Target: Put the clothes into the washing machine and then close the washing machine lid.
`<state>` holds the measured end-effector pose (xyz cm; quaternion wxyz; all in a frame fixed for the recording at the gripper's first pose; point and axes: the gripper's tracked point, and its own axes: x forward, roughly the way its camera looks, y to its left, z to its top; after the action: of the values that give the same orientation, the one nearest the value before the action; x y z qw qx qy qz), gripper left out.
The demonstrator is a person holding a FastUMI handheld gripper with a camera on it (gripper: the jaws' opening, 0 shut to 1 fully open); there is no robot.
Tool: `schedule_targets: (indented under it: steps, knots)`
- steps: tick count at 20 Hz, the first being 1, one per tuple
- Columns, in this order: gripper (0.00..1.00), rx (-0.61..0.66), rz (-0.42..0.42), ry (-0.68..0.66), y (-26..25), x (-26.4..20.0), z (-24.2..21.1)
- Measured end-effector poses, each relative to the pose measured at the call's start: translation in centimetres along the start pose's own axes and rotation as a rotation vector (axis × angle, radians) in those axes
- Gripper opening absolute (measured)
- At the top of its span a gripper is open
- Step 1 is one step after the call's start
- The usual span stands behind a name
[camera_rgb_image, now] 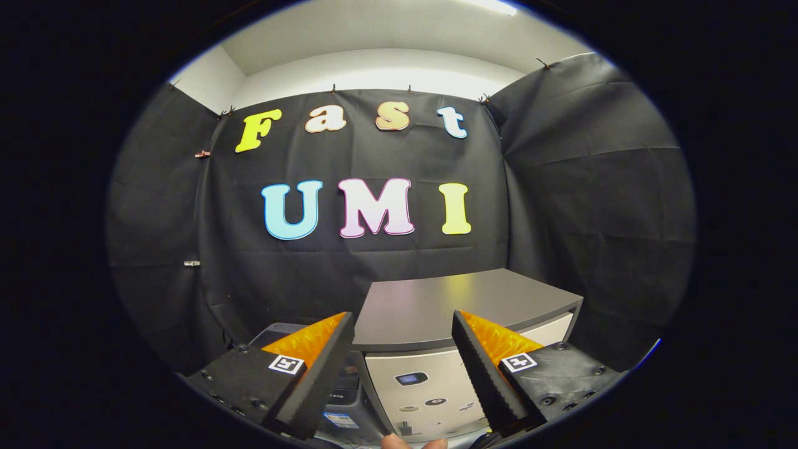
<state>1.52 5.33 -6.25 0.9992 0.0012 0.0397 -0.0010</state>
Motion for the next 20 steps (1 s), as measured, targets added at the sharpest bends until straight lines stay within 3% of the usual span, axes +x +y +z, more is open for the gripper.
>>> schedule_targets:
  steps: [20]
  knots:
    - [0.99,-0.016,0.024,0.022,1.3,0.0,-0.9]
